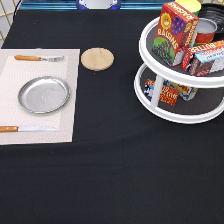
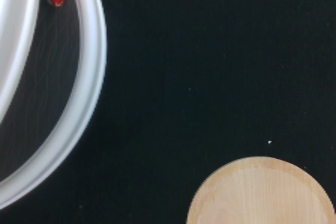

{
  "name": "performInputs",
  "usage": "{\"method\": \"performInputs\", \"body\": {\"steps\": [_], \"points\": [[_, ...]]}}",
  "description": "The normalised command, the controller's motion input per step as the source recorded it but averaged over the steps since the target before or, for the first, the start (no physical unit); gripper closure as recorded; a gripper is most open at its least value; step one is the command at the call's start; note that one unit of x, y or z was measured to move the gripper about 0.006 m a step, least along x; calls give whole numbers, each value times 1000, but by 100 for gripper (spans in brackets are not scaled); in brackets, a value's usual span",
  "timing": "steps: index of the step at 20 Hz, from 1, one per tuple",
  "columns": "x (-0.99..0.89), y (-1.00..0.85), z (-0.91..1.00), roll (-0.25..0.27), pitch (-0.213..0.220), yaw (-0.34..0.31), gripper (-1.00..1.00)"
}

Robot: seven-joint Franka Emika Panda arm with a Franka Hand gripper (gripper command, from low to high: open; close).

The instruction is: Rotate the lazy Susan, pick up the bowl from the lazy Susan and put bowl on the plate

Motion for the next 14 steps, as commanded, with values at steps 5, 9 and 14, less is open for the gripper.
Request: {"method": "performInputs", "body": {"steps": [5,9,14], "points": [[128,89,0,0,8,0,-100],[419,370,172,5,99,-2,-100],[557,399,354,60,209,1,-100]]}}
